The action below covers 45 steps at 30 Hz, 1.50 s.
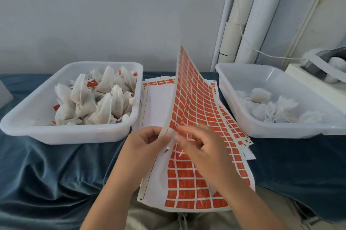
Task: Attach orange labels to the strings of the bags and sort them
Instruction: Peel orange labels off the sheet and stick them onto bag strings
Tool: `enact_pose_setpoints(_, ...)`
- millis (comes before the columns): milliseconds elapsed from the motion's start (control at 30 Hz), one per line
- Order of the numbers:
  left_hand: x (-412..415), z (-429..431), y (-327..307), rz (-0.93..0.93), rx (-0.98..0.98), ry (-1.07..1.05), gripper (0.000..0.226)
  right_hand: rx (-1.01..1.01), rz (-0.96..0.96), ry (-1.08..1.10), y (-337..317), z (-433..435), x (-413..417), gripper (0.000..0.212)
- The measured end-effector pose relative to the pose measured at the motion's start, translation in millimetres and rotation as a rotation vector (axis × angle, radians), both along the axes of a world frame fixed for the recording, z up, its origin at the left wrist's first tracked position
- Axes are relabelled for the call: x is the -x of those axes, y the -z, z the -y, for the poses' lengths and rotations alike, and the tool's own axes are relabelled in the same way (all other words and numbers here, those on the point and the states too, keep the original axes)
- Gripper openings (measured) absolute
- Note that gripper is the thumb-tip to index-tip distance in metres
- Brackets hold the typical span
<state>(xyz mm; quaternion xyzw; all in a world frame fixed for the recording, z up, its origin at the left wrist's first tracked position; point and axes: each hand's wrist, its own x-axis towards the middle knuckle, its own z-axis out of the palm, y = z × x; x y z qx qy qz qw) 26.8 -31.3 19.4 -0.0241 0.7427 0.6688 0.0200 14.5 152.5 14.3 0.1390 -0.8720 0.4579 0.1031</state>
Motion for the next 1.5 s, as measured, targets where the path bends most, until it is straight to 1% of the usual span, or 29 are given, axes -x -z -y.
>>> enact_pose_setpoints(67,-2.3,-3.3,-1.9,-0.097,0.092,0.022,0.015,-0.087,-0.107,0.035,2.5,-2.4,-0.2,0.055)
enact_pose_setpoints(100,-3.0,-5.4,-2.0,-0.129,0.147,0.031,0.019,-0.139,-0.166,0.062,3.4,-4.8,0.0,0.061)
enact_pose_setpoints(133,-4.0,-6.8,-2.4,-0.151,0.211,0.040,0.021,-0.198,-0.221,0.083,3.8,-6.6,0.5,0.062)
enact_pose_setpoints(233,-6.1,-12.2,-1.3,-0.200,0.382,0.053,0.022,-0.313,-0.341,0.081,6.7,-10.5,2.5,0.051)
enact_pose_setpoints(333,-5.6,-15.2,-0.4,-0.244,0.482,0.049,0.021,-0.381,-0.461,0.047,11.6,-13.4,5.5,0.037)
enact_pose_setpoints(433,-2.3,-14.2,3.1,-0.280,0.585,0.048,0.020,-0.444,-0.575,-0.010,17.7,-14.3,7.7,0.032)
enact_pose_setpoints(533,0.4,-13.4,9.2,-0.321,0.659,0.060,0.016,-0.470,-0.615,-0.002,21.3,-13.9,8.6,0.036)
enact_pose_setpoints(633,0.3,-13.8,11.9,-0.345,0.669,0.058,0.017,-0.469,-0.606,0.014,23.2,-14.1,8.9,0.028)
enact_pose_setpoints(733,-1.3,-14.7,12.2,-0.346,0.579,0.026,0.021,-0.387,-0.489,0.077,19.5,-14.9,8.4,0.036)
enact_pose_setpoints(800,-1.6,-14.5,11.6,-0.317,0.488,-0.019,0.021,-0.195,-0.309,0.081,14.0,-16.2,7.2,0.031)
enact_pose_setpoints(867,-0.2,-13.5,11.7,-0.265,0.426,-0.077,0.022,0.066,-0.082,0.060,7.3,-18.4,6.8,0.023)
enact_pose_setpoints(933,3.6,-12.1,16.6,-0.243,0.425,-0.164,0.023,0.241,0.090,0.077,2.7,-21.1,7.1,0.019)
enact_pose_setpoints(1000,8.9,-10.6,24.0,-0.215,0.458,-0.254,0.024,0.392,0.217,0.133,1.0,-25.2,9.1,0.017)
enact_pose_setpoints(1067,16.4,-6.9,33.3,-0.182,0.467,-0.318,0.020,0.533,0.283,0.192,-1.5,-28.2,11.0,0.021)
enact_pose_setpoints(1100,20.2,-5.2,36.6,-0.148,0.461,-0.327,0.013,0.580,0.297,0.211,-2.6,-29.5,12.3,0.023)
enact_pose_setpoints(1133,21.6,-4.4,39.2,-0.101,0.476,-0.315,0.012,0.617,0.306,0.210,-4.9,-29.9,12.5,0.027)
enact_pose_setpoints(1167,21.8,-5.2,42.0,-0.093,0.547,-0.308,0.030,0.642,0.312,0.189,-6.3,-30.0,12.6,0.034)
enact_pose_setpoints(1200,19.9,-7.8,43.5,-0.146,0.669,-0.309,0.046,0.661,0.324,0.164,-8.2,-29.1,11.7,0.040)
enact_pose_setpoints(1233,17.2,-12.4,43.4,-0.230,0.797,-0.322,0.055,0.667,0.340,0.144,-8.8,-28.2,10.9,0.044)
enact_pose_setpoints(1267,13.3,-18.9,40.2,-0.307,0.861,-0.328,0.054,0.665,0.356,0.131,-9.6,-26.2,9.7,0.044)
enact_pose_setpoints(1300,9.3,-25.7,35.1,-0.333,0.843,-0.309,0.049,0.651,0.365,0.123,-9.1,-24.1,8.9,0.041)
enact_pose_setpoints(1333,4.5,-31.7,28.6,-0.302,0.757,-0.256,0.050,0.624,0.370,0.127,-7.9,-21.4,8.1,0.036)
enact_pose_setpoints(1367,0.2,-37.7,21.7,-0.235,0.603,-0.188,0.058,0.592,0.368,0.142,-5.4,-19.2,7.6,0.029)
enact_pose_setpoints(1400,-2.7,-43.7,15.3,-0.140,0.390,-0.137,0.065,0.573,0.362,0.154,-4.5,-16.6,6.2,0.026)
enact_pose_setpoints(1433,-4.1,-47.6,12.3,-0.059,0.191,-0.099,0.067,0.554,0.346,0.151,-2.0,-14.6,5.4,0.027)
enact_pose_setpoints(1467,-5.5,-49.8,9.6,-0.020,0.040,-0.087,0.062,0.537,0.333,0.142,-0.1,-12.9,4.4,0.029)
enact_pose_setpoints(1500,-6.2,-50.7,7.5,-0.001,-0.066,-0.092,0.054,0.524,0.329,0.130,1.2,-11.6,3.9,0.028)
